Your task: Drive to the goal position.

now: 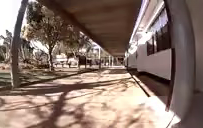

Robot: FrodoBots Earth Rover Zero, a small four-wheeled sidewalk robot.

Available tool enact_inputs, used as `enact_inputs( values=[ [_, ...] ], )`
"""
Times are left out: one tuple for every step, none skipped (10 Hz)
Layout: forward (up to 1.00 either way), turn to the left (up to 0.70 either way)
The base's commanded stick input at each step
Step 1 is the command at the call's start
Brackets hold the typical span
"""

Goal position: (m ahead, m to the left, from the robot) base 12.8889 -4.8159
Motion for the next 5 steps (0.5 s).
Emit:
enact_inputs(
  values=[
    [0.50, 0.00],
    [0.50, 0.00],
    [0.50, 0.00],
    [0.50, 0.00],
    [0.50, 0.00]
  ],
)
